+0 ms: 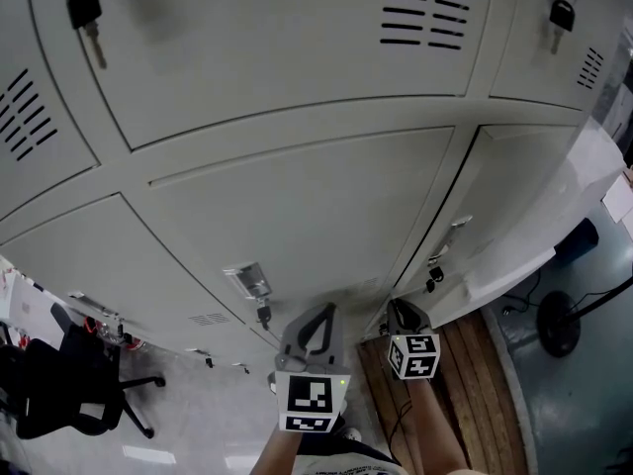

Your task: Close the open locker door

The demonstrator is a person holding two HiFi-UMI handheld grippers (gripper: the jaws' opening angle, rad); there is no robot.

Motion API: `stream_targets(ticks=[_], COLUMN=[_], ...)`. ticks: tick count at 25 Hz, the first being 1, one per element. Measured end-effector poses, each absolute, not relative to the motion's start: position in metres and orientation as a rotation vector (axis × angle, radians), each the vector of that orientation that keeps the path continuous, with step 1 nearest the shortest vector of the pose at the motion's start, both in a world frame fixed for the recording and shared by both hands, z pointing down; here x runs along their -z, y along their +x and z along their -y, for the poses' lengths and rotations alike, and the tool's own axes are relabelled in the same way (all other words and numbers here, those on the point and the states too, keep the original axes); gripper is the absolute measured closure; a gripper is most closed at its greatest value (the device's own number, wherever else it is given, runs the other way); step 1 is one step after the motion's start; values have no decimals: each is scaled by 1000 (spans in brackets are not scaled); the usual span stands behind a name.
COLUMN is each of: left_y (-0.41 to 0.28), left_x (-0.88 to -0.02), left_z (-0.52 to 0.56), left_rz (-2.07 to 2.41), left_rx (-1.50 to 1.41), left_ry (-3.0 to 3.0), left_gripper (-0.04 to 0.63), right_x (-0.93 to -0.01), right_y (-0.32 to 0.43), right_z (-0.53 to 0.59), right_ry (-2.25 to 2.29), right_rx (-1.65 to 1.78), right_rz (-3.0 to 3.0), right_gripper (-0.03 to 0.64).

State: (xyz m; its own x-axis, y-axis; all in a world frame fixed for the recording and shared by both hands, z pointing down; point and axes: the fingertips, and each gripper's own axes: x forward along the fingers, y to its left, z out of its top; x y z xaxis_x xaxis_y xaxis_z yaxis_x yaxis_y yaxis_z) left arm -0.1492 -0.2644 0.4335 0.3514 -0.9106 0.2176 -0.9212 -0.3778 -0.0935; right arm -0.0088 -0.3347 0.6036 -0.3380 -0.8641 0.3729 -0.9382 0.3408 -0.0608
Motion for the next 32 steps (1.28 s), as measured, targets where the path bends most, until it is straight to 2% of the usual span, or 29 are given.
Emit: stream_targets(ticks=[32], left_y=[-152], left_x=[-428], left_z=[256], left_rz=[1759], left_rx=[-346], left_ry=[2536], left_gripper=[597], right_x=[-597], right_y=[1], right_z=[328], right_ry=[1649], right_rx=[-362], right_rz=[2316], right_gripper=[574])
